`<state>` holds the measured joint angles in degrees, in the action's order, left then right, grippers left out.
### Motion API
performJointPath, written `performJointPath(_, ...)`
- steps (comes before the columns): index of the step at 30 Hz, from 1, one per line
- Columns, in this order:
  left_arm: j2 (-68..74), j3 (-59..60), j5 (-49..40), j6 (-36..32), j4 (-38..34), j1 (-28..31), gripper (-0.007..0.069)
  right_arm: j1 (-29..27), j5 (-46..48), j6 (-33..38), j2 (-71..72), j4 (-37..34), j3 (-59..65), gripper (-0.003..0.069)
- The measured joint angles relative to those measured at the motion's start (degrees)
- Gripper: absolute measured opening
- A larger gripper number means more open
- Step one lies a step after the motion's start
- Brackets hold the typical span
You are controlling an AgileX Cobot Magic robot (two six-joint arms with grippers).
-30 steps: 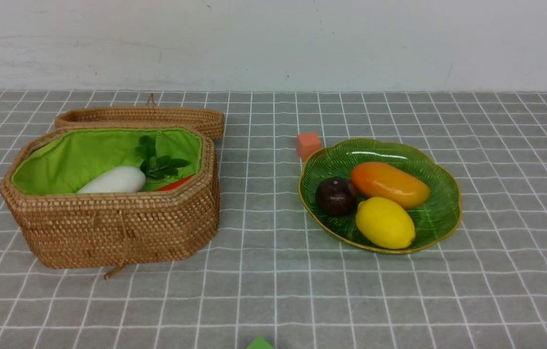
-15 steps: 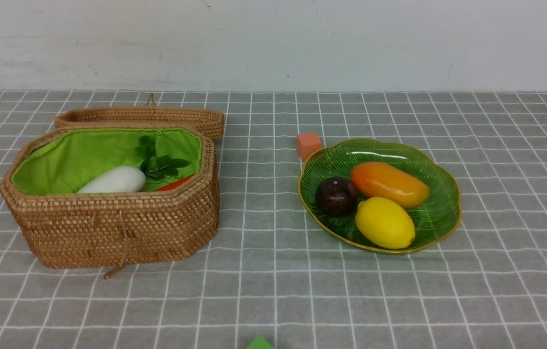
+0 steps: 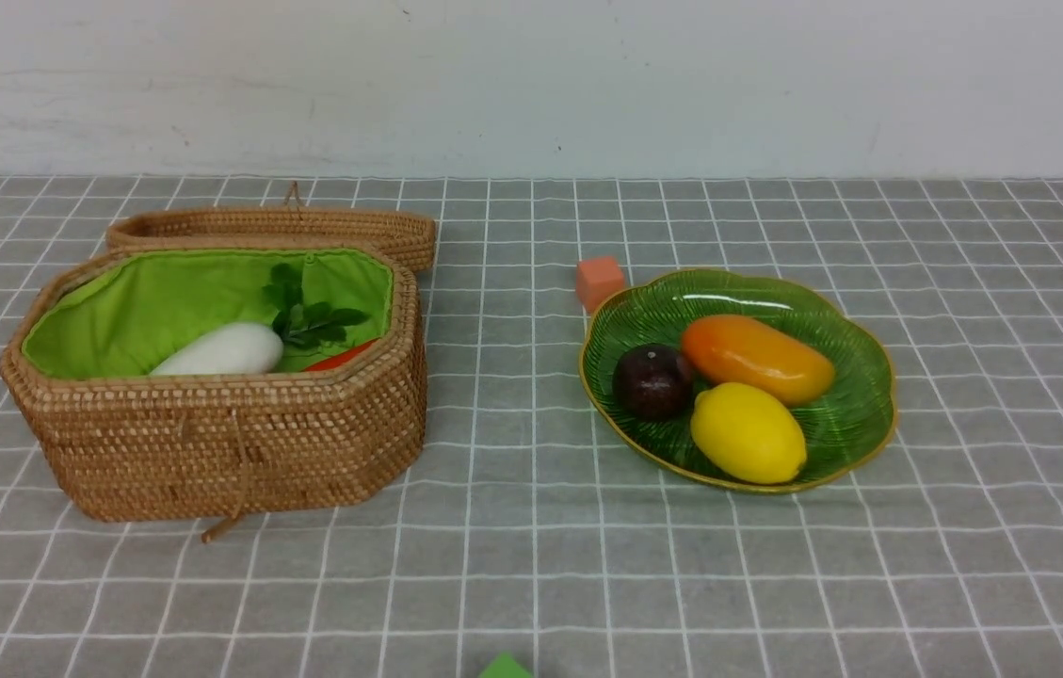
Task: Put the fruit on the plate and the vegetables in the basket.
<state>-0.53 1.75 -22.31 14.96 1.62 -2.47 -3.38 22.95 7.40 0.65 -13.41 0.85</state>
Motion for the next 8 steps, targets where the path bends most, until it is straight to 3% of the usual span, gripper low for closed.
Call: performJointPath(8,0.0,0.0,0.0,0.0,0.0,0.0,0.0238,0.0,0.0,0.0,0.0,-0.1,0.0,0.0076)
